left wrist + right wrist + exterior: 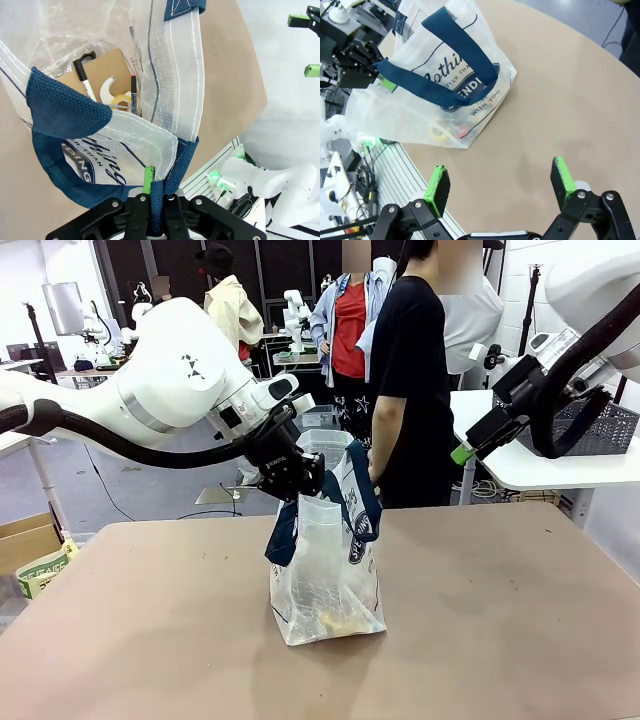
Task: Transfer purchased items from the store into the shopping bag.
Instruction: Move the Reusable shopping bag to the right side of the table.
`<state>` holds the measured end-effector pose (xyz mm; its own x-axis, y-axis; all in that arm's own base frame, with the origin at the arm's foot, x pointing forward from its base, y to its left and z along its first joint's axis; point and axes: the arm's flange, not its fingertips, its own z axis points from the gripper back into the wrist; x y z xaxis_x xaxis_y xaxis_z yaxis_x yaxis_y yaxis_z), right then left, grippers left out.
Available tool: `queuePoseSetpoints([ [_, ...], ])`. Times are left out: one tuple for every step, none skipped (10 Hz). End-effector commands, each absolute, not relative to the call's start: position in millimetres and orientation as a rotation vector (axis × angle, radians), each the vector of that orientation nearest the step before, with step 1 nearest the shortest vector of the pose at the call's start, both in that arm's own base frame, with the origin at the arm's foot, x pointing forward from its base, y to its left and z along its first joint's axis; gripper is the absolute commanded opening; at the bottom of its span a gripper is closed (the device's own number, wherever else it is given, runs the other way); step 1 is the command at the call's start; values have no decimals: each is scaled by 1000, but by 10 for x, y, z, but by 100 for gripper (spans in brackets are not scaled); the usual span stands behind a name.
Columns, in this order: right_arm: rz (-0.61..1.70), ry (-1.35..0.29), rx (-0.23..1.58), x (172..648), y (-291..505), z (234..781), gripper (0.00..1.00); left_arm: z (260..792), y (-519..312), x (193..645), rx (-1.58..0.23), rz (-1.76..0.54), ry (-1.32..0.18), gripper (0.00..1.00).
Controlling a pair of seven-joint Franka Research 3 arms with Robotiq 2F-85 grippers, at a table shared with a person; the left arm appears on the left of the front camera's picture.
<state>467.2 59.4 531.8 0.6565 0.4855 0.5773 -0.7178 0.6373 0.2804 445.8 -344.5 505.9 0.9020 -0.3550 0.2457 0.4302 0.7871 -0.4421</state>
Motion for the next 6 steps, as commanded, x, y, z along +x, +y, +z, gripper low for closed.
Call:
queuePoseSetpoints([
  [716, -489, 532, 4685, 612, 5330, 100, 5201, -3582, 4521, -411, -442, -93, 0],
  [716, -489, 532, 4685, 612, 5330, 100, 5355, -3664, 4591, -288, -418, -82, 0],
  [716, -489, 532, 4685, 612, 5330, 100, 5493, -3711, 4653, -203, -429, -89, 0],
  [716, -489, 532, 4685, 612, 5330, 100, 5596, -3734, 4718, -168, -430, -103, 0],
  [716, -489, 532, 4685, 612, 5330, 100, 5729, -3723, 4788, -132, -428, -118, 0],
  [716, -489, 532, 4685, 612, 5330, 100, 5826, -3687, 4885, -79, -425, -137, 0],
])
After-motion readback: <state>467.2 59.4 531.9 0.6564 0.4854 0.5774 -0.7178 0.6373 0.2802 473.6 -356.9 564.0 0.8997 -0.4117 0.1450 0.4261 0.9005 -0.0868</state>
